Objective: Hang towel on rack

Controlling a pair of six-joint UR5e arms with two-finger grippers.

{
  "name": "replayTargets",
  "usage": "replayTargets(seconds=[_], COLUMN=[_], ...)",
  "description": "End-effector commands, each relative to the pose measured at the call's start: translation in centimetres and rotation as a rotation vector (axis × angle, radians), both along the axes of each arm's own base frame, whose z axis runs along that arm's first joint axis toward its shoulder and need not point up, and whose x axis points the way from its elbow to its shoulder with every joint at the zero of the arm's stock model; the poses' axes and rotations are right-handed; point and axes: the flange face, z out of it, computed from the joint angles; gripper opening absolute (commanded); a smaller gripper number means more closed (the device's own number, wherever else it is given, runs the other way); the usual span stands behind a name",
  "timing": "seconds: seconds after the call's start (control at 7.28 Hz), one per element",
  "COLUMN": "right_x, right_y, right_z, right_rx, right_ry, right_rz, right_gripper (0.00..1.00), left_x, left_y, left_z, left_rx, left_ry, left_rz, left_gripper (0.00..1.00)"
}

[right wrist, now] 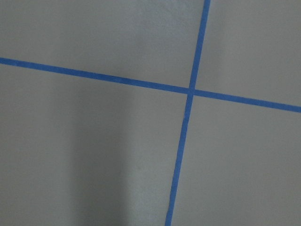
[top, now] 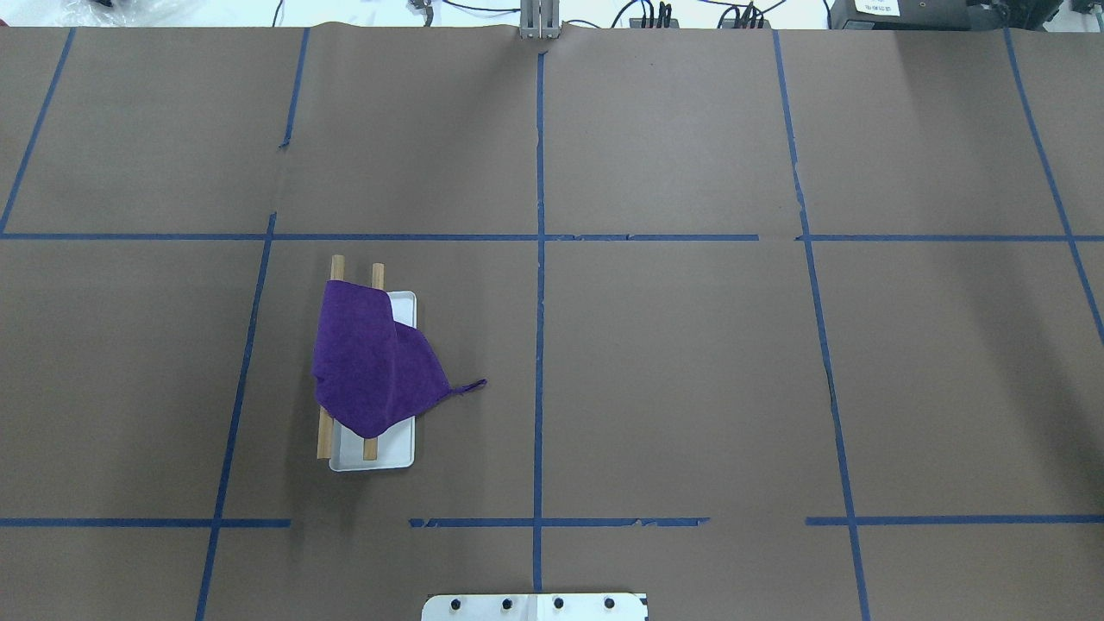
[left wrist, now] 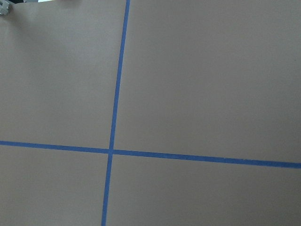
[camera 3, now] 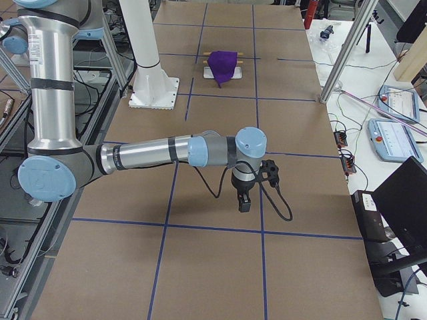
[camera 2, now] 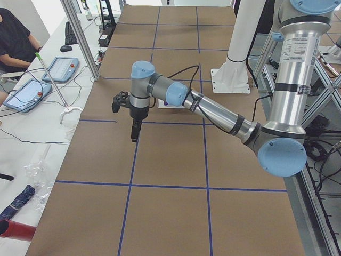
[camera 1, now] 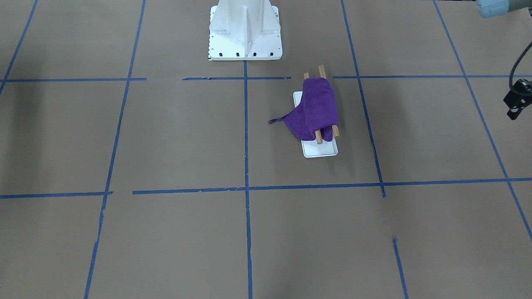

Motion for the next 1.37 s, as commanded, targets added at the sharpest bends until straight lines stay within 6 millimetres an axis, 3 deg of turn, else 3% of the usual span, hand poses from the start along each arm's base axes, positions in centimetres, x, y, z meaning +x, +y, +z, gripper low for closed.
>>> replayTargets(seconds=[0.0, 0.27, 0.55, 0.82, 1.24], right_x=[1.2, 2.2, 2.4, 2.3, 2.1], right_y=[1.4, 1.6, 1.4, 1.0, 0.9], right_z=[2.9, 4.4, 3.8, 3.3, 2.2], right_rx=[-0.058, -0.090, -0.087, -0.080, -0.074], right_ry=[-0.001, -0.047, -0.050, -0.060, -0.086], right_rz=[0.022, 0.047, 0.059, 0.061, 0.070], right_gripper=[1.00, 1.00, 1.00, 1.00, 1.00], left_x=[-4.5, -5.4, -5.6, -5.0, -6.1], left_y=[0.3, 1.9, 2.5, 2.8, 2.9], left_z=[9.8, 14.5, 16.2, 16.2, 15.9], left_rx=[-0.039, -0.032, -0.062, -0.084, -0.083], left_ry=[0.013, 0.077, 0.086, 0.177, 0.183], left_rz=[0.117, 0.176, 0.171, 0.167, 0.142], left_gripper=[1.00, 1.00, 1.00, 1.00, 1.00])
